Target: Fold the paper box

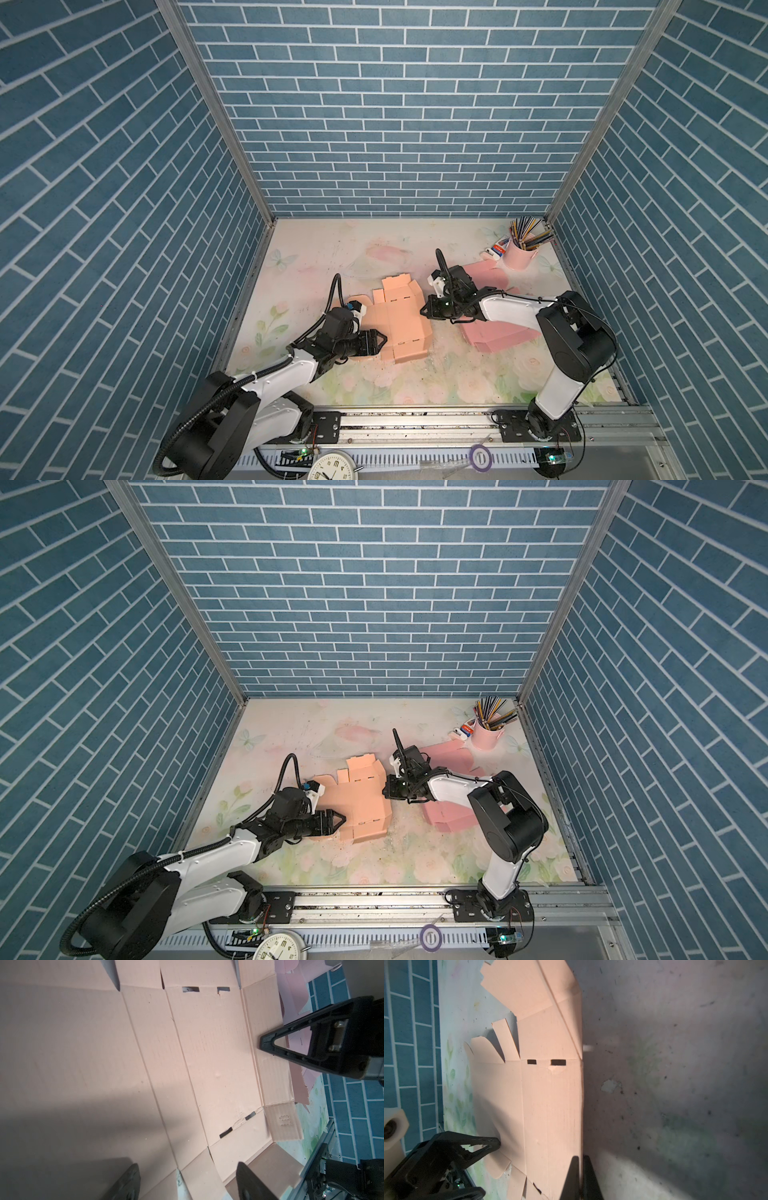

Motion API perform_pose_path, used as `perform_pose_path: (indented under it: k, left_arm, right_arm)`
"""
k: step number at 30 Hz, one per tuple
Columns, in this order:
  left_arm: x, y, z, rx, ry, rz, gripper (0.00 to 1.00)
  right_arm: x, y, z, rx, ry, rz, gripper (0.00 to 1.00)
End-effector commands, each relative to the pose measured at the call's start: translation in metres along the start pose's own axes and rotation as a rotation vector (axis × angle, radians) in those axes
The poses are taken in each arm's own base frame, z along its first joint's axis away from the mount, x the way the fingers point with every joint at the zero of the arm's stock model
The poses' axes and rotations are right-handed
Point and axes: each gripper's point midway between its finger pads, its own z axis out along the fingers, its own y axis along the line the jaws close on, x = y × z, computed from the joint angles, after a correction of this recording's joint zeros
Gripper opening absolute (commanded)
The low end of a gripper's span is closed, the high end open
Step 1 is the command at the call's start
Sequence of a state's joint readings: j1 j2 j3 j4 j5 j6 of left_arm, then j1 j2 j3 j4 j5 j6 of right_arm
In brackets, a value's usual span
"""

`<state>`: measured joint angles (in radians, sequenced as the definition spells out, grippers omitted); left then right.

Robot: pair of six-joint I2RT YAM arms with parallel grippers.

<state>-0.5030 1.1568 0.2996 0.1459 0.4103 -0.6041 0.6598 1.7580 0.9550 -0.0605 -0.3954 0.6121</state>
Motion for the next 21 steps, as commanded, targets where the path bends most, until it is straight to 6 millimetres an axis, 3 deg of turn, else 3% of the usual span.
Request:
perform_pose_path:
  k: [1, 7, 11, 18, 21]
  left_arm:
    - [-0.006, 0.002, 0.002, -0.007, 0.004, 0.007, 0.74]
    - [-0.008, 0.003, 0.007, -0.004, 0.003, -0.001, 0.74]
    - [-0.004, 0.008, 0.010, -0.014, 0.015, -0.005, 0.74]
    - [0.000, 0.011, 0.010, -0.017, 0.017, -0.018, 0.74]
    - [-0.013, 0.005, 0.000, -0.018, -0.045, -0.015, 0.70]
  right_arm:
    - [0.011, -0.018, 0.002, 0.069, 0.071, -0.042, 0.05]
    - [0.006, -0.022, 0.002, 0.061, 0.047, -0.008, 0.19]
    - [0.006, -0.021, 0.003, 0.036, 0.029, 0.014, 0.21]
    - [0.009, -0.019, 0.006, 0.001, 0.014, 0.042, 0.10]
    - [0.006, -0.016, 0.000, 0.015, -0.002, 0.021, 0.04]
